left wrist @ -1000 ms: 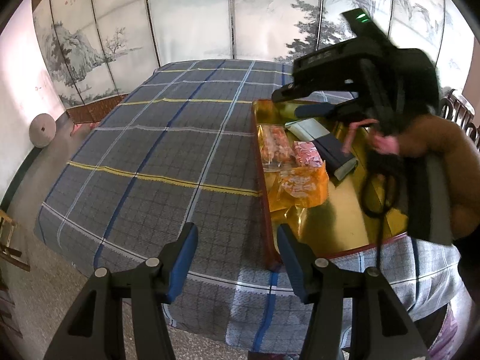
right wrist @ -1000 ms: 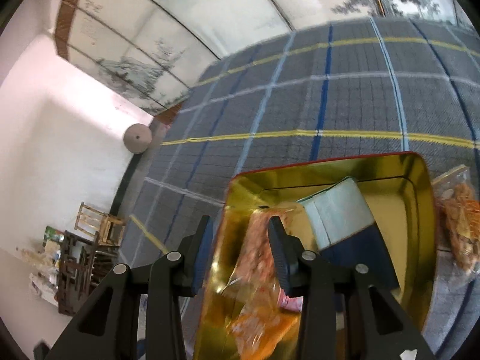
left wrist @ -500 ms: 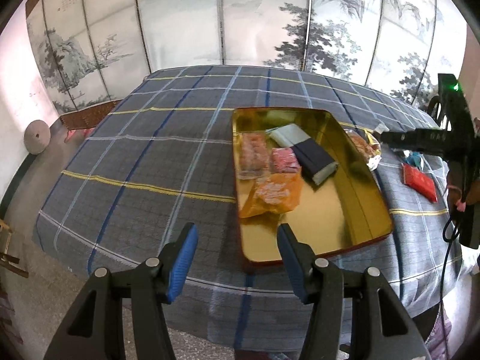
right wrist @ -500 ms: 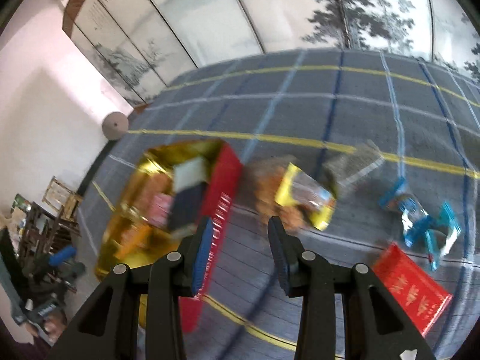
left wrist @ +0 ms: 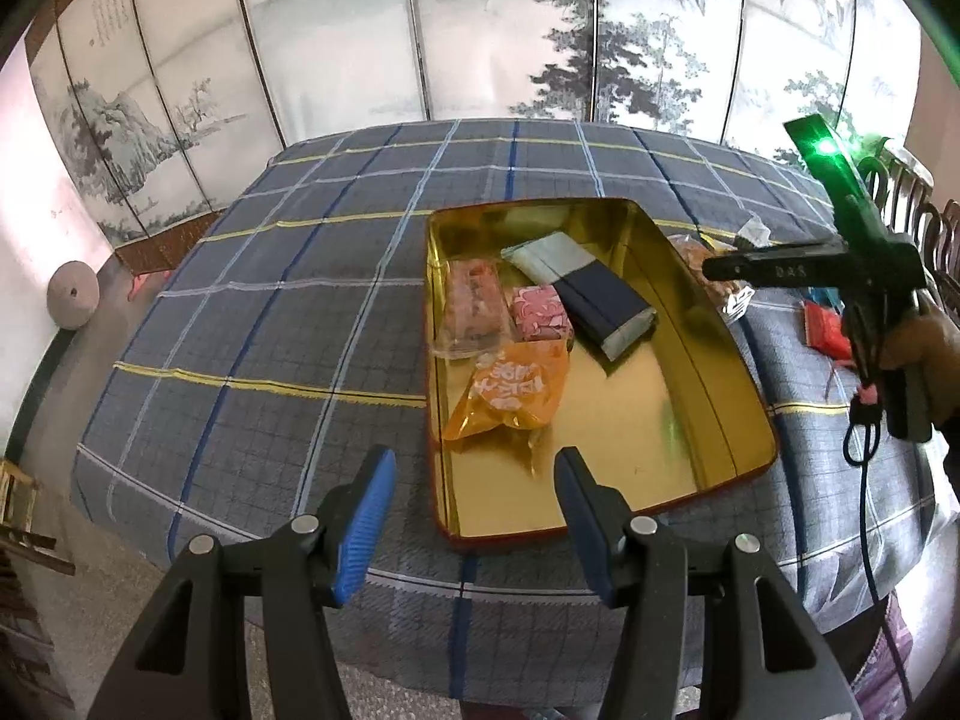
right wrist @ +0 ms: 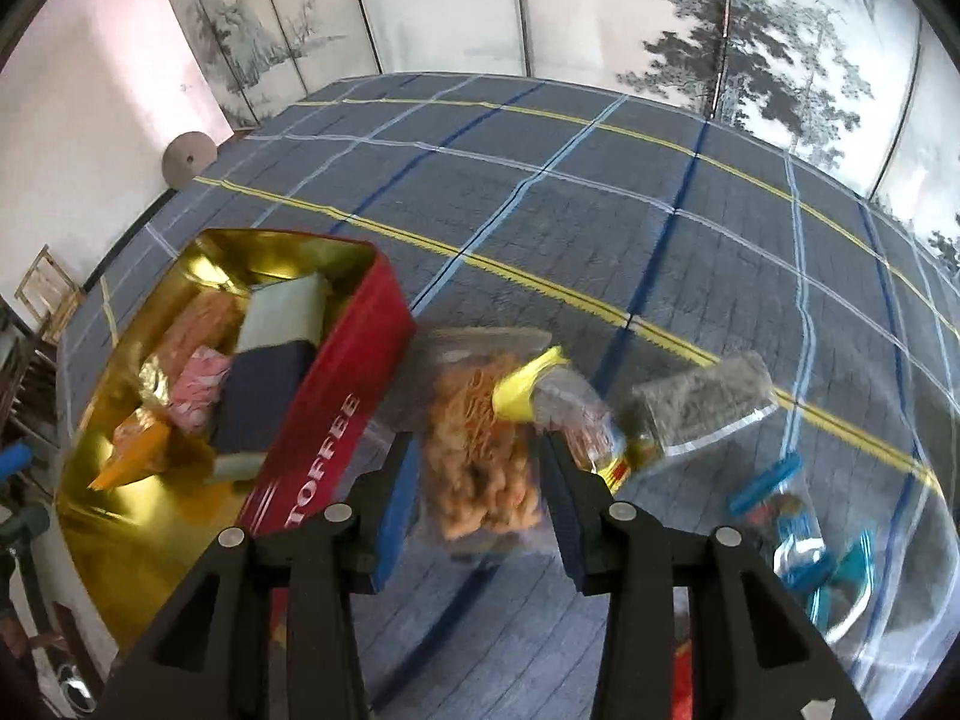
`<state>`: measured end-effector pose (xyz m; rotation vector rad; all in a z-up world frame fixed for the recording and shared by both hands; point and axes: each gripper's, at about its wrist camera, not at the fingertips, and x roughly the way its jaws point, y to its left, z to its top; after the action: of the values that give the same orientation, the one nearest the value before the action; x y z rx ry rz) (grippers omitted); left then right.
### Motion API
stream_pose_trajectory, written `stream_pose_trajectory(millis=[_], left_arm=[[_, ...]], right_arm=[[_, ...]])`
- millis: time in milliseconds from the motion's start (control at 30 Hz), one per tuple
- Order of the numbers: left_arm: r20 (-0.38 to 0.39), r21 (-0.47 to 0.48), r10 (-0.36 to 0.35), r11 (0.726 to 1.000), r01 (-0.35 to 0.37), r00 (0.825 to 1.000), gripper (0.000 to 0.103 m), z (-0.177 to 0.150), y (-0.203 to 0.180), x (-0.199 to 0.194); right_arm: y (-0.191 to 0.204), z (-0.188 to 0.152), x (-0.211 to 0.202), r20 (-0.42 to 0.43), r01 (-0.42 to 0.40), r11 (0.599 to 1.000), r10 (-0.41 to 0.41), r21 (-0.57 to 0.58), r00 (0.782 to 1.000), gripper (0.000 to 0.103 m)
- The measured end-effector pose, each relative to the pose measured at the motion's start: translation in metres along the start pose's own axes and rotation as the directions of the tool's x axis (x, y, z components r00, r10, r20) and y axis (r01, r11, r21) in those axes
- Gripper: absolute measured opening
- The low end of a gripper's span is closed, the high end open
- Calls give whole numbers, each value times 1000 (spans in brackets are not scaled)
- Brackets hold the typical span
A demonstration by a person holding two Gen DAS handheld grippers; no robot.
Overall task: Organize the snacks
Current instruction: 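Grasp the clear peanut snack bag with the right gripper and lift it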
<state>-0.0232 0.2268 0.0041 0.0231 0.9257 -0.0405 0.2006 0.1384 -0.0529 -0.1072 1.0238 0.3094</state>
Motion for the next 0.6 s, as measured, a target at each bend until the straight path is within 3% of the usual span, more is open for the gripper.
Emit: stream_pose_trajectory(millis=[167,233,267,367,600], left_arm=[[-21,7,-4,1000,4,1000,56,0,-4,7],[-25,11,-1,1000,1,1000,56,0,-5,8],[-25,12,2,1000,-2,1000,56,0,-5,8],[-25,8,6,1000,-6,1000,56,2,-4,8],[15,33,-8,999,7,1000,56,7,-15,-10]], right_arm=[[9,7,21,-67,3,998,-7,-68,998,52],[17,2,26,-73,41,992,-50,-121,996,47],[19,-2,24,-61,64,988,-73,-138,995,38],[14,-8,16,-73,65,990,-74,-122,995,36],[-13,-82,-83,58,-39,999,39,-3,998,36]])
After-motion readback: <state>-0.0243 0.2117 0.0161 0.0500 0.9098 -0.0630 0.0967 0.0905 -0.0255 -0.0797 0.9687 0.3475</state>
